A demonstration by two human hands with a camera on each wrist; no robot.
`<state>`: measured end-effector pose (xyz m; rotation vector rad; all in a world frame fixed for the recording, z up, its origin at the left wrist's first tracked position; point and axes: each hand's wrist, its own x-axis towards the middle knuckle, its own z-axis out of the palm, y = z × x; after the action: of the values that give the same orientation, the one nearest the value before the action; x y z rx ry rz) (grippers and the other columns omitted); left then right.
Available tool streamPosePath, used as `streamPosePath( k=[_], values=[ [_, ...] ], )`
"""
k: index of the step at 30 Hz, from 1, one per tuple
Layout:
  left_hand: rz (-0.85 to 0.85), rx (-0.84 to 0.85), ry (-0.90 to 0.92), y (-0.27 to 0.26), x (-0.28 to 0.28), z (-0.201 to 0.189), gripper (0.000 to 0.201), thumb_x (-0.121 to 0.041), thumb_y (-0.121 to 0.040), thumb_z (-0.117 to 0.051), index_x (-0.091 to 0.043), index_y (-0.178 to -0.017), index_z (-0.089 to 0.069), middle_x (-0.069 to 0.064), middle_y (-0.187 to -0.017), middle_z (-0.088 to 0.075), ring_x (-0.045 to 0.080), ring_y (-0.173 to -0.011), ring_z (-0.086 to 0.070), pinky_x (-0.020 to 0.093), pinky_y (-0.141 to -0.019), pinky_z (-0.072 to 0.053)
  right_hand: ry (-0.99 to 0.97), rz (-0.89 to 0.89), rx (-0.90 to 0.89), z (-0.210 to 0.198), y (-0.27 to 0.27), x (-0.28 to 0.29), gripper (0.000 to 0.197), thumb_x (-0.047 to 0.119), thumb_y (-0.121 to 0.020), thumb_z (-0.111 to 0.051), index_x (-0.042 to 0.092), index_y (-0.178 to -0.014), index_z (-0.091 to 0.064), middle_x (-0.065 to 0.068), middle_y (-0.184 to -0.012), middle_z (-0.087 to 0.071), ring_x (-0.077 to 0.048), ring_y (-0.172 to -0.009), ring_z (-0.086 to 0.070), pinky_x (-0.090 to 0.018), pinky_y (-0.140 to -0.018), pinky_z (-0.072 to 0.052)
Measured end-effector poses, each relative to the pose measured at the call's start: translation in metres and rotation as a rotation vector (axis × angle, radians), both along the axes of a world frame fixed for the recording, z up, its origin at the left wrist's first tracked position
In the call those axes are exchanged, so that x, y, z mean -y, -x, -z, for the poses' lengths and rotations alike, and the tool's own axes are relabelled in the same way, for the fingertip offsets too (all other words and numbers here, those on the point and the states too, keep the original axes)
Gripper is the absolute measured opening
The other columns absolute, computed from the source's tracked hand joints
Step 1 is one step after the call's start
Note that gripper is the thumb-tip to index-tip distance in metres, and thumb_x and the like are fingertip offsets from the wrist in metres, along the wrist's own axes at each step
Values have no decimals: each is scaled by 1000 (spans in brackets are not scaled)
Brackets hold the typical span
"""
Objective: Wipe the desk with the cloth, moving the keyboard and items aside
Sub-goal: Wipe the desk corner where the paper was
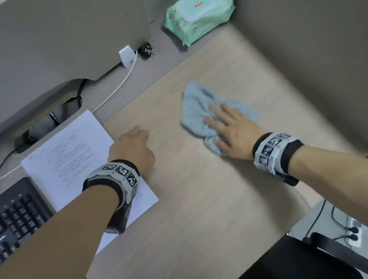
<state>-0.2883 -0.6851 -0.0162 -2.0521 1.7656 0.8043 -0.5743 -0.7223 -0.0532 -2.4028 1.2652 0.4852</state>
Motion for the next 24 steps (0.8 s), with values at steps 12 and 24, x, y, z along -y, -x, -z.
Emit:
streamPosePath(
  k=[12,24],
  values=[
    [-49,-45,29,2,-8,2,61,-22,-81,-51,-26,-141,-40,-4,-155,-31,21,-138,-36,39,-105,-40,51,-28,80,1,-137,55,61,39,-97,-40,15,-151,-26,-10,-163,-9,-39,-148,-6,-53,-118,-11],
    [-76,-124,59,0,-13,1,73,-20,-82,-51,-23,-151,-29,-4,-163,-12,15,-148,-16,34,-114,-27,140,270,41,5,-107,121,57,38,-91,-43,11,-141,-35,-16,-156,-25,-41,-143,-19,-56,-113,-25]
  ],
)
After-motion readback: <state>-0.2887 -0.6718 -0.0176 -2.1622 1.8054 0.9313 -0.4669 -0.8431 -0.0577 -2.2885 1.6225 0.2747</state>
